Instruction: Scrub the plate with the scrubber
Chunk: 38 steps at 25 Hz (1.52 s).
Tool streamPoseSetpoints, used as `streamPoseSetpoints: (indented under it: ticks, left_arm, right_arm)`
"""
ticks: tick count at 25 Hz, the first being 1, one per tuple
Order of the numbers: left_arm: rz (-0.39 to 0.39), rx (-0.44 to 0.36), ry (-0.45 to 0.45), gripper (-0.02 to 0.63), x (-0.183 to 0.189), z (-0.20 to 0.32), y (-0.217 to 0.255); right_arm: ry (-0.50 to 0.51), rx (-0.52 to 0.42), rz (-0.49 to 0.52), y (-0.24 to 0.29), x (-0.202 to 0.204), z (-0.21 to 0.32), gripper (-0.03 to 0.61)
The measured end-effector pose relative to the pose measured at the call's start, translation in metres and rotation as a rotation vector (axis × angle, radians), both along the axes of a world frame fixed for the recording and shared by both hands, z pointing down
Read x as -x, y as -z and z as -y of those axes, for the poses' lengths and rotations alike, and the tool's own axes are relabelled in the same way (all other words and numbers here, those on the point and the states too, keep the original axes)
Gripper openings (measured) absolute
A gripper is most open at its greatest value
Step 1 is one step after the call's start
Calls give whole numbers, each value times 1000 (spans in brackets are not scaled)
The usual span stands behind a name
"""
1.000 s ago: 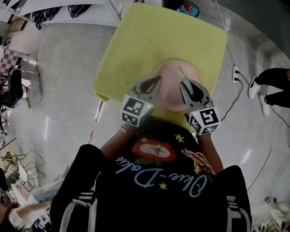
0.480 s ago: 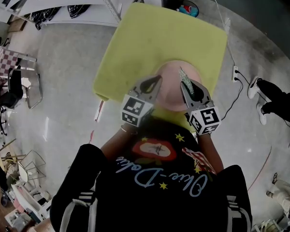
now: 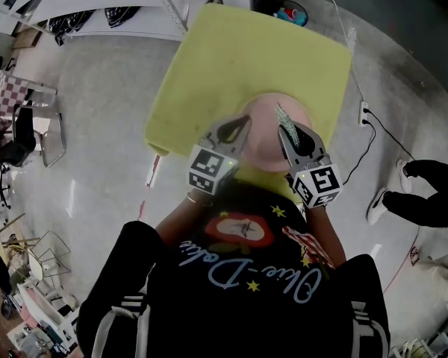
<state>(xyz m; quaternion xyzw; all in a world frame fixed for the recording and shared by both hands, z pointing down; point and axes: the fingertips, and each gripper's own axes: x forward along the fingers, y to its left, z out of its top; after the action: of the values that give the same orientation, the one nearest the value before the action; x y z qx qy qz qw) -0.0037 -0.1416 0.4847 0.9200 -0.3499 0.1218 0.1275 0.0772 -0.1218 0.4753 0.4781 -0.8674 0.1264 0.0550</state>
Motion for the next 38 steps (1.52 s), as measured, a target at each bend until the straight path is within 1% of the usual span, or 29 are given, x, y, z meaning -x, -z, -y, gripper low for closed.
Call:
streamPoseSetpoints:
  ticks: [6, 38]
  left_arm:
    - [-1, 2, 3, 5, 1, 1, 1]
    - [-3, -1, 11, 5, -2, 1, 2]
  right_arm:
    - [23, -9, -28, 1, 4, 0, 61]
    - [31, -9, -27, 0, 0, 0, 61]
